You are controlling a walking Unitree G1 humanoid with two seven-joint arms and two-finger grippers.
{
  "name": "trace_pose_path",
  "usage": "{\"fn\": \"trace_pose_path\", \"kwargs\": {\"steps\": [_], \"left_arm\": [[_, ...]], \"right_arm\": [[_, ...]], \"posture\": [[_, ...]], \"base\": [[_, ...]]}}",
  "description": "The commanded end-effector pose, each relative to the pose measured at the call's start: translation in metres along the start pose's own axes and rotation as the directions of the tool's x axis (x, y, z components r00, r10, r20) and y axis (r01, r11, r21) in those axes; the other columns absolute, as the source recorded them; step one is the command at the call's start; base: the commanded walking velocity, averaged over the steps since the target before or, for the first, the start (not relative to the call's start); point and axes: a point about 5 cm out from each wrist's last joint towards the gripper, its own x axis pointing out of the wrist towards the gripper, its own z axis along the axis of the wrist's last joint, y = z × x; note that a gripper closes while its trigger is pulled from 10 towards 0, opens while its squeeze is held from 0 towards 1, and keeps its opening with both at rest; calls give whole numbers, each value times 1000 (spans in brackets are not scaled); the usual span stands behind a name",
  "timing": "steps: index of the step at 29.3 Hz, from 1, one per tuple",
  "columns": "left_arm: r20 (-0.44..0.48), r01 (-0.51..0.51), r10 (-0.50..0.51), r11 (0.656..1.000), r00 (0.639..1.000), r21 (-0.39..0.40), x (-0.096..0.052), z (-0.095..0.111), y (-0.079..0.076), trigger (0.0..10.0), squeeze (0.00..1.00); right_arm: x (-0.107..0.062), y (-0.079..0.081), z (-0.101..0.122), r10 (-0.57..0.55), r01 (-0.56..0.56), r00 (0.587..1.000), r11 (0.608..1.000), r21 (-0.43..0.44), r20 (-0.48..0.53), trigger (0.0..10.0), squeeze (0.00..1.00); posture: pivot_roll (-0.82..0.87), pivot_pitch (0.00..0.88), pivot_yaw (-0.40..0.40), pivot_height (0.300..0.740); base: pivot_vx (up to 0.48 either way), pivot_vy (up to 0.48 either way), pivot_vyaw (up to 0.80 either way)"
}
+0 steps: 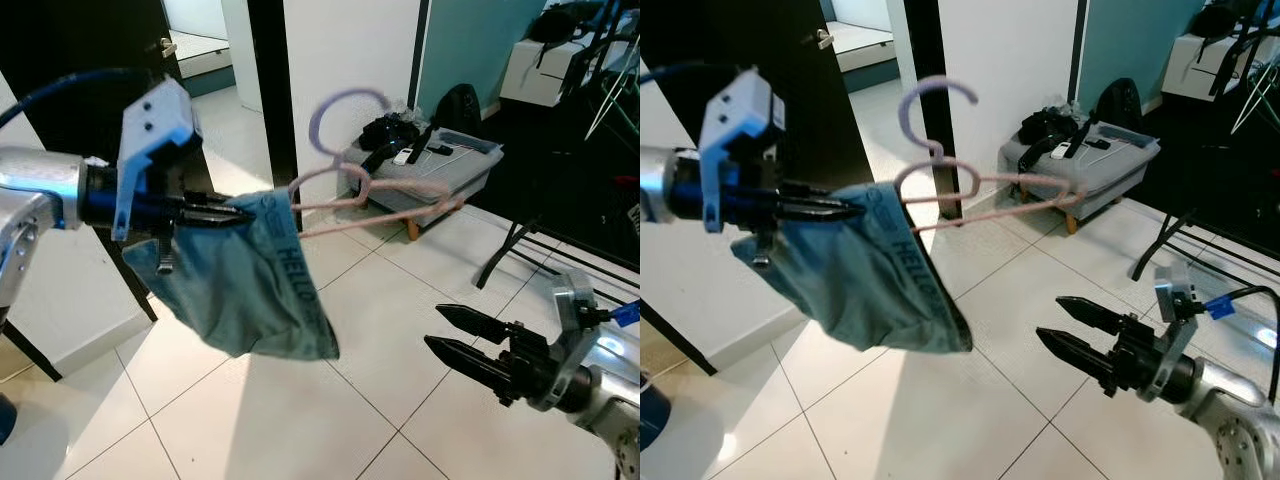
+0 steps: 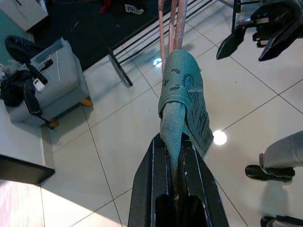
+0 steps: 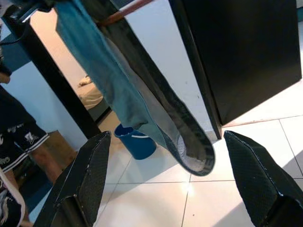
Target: Hang hanger
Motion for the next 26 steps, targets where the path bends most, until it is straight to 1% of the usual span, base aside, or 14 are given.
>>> {"fn": "trace_pose_path", "kwargs": {"steps": [1,2,3,6,7,9,11,17,18,19,21,23,24,26], "left_arm": [[66,25,-26,1000,997,13,-3,10,-1,2314,0],[66,25,-26,1000,997,13,-3,10,-1,2314,0],[90,37,-38,999,995,17,-4,14,-2,3725,0],[113,46,-48,999,992,21,-4,18,-3,4039,0],[138,49,-51,999,989,24,-4,23,-3,4863,0],[138,49,-51,999,989,24,-4,23,-3,4863,0],[161,53,-57,998,985,34,-4,29,-3,5882,0],[166,54,-59,998,984,37,-4,30,-3,5882,0],[172,55,-61,998,983,41,-3,32,-3,8235,0],[179,55,-62,998,982,43,-1,33,-4,8902,0],[185,58,-66,997,981,47,0,34,-4,9216,0],[185,58,-66,997,981,47,0,34,-4,9216,0],[191,60,-69,997,979,49,1,36,-4,10000,0],[191,60,-69,997,979,49,1,36,-4,10000,0]], "right_arm": [[5,-6,-7,-47,47,999,999,22,-6,10000,0],[5,-6,-7,-47,47,999,999,22,-6,10000,0],[6,-10,-10,-77,77,997,997,20,-27,10000,0],[7,-12,-14,-105,105,993,994,16,-53,10000,0],[10,-13,-19,-113,116,987,993,13,-111,10000,0],[10,-13,-19,-113,116,987,993,13,-111,10000,0],[18,-10,-31,-102,100,966,995,-22,-236,10000,0],[21,-8,-34,-96,89,958,995,-36,-272,10000,0],[28,-3,-39,-74,60,948,997,-54,-309,10000,0],[37,2,-42,-45,27,943,998,-59,-330,10000,0],[45,7,-45,-19,-3,939,998,-62,-344,10000,0],[45,7,-45,-19,-3,939,998,-62,-344,10000,0],[51,10,-47,-5,-19,937,998,-64,-350,10000,0],[51,10,-47,-5,-19,937,998,-64,-350,10000,0]], "posture": [[-87,0,88,731],[-87,0,88,731],[-87,0,88,731],[-84,0,85,731],[-84,0,85,731],[-84,0,85,731],[-84,0,81,731],[-84,0,83,731],[-86,0,84,731],[-85,0,83,731],[-86,0,84,731],[-86,0,84,731],[-86,0,84,731],[-86,0,84,731]], "base": [[0,0,0],[0,0,0],[0,0,0],[0,0,0],[0,0,0],[0,0,0],[0,0,0],[0,0,0],[0,0,0],[0,0,0],[0,0,0],[0,0,0],[0,0,0],[0,0,0]]}}
